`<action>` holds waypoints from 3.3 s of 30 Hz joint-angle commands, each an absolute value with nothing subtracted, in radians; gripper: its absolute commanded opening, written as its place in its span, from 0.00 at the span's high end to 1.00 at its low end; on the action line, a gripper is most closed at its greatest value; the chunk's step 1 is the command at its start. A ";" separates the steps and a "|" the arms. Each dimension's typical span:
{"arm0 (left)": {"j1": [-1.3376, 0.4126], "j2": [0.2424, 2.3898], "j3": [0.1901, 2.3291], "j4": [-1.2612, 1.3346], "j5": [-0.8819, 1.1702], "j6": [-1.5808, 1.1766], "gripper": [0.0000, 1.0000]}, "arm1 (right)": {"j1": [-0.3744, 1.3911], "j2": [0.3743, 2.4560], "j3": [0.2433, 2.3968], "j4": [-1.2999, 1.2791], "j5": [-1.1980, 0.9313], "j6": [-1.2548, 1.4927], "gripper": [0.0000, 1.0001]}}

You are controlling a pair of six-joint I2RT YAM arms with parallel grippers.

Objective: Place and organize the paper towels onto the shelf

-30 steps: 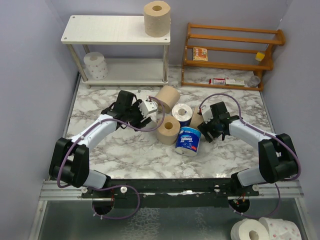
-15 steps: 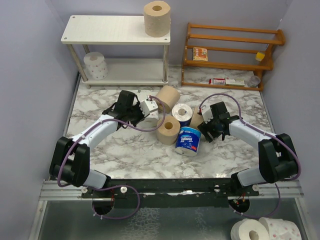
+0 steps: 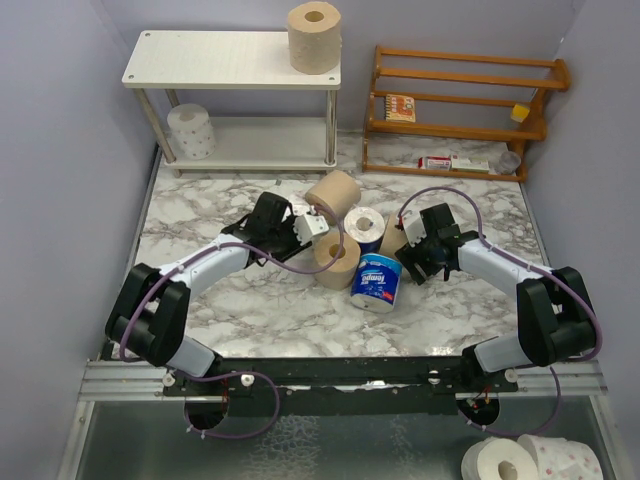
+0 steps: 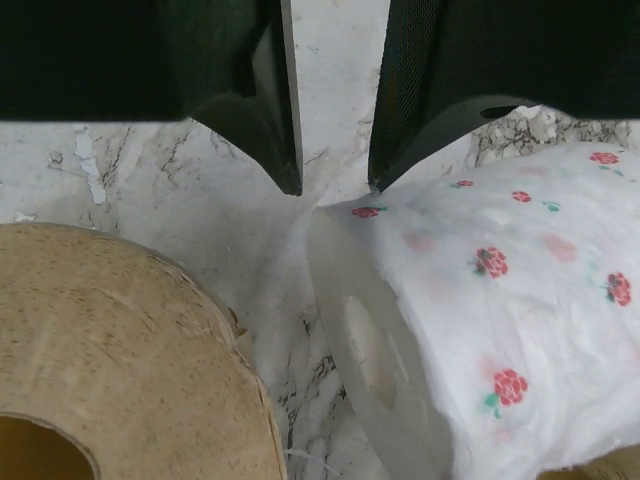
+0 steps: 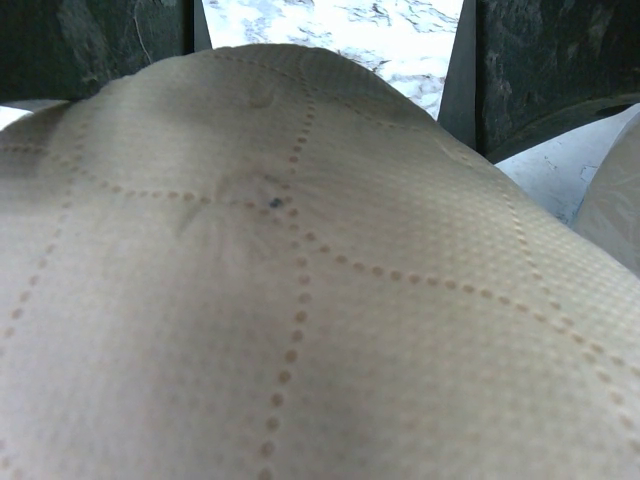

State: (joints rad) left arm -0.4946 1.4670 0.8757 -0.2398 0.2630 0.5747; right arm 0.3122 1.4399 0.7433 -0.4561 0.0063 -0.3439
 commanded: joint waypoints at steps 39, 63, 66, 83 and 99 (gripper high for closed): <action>-0.559 1.548 1.099 -0.221 0.097 0.179 0.06 | 0.308 1.467 0.735 -0.442 0.037 -0.337 0.25; -0.646 1.656 1.047 -0.119 -0.237 0.266 0.74 | 0.308 1.462 0.733 -0.438 0.040 -0.336 0.25; -0.649 1.670 1.058 -0.128 -0.235 0.269 1.00 | 0.308 1.461 0.734 -0.438 0.038 -0.336 0.25; -0.243 1.753 1.617 -0.534 0.483 -0.036 1.00 | 0.308 1.477 0.737 -0.440 0.040 -0.336 0.25; 0.037 1.750 1.338 0.366 0.729 -1.129 1.00 | 0.308 1.500 0.736 -0.435 0.062 -0.330 0.25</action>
State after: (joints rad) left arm 0.0353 1.7733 1.2495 0.1024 0.7490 -0.8509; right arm 0.3122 1.4509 0.7460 -0.4446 0.0090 -0.3359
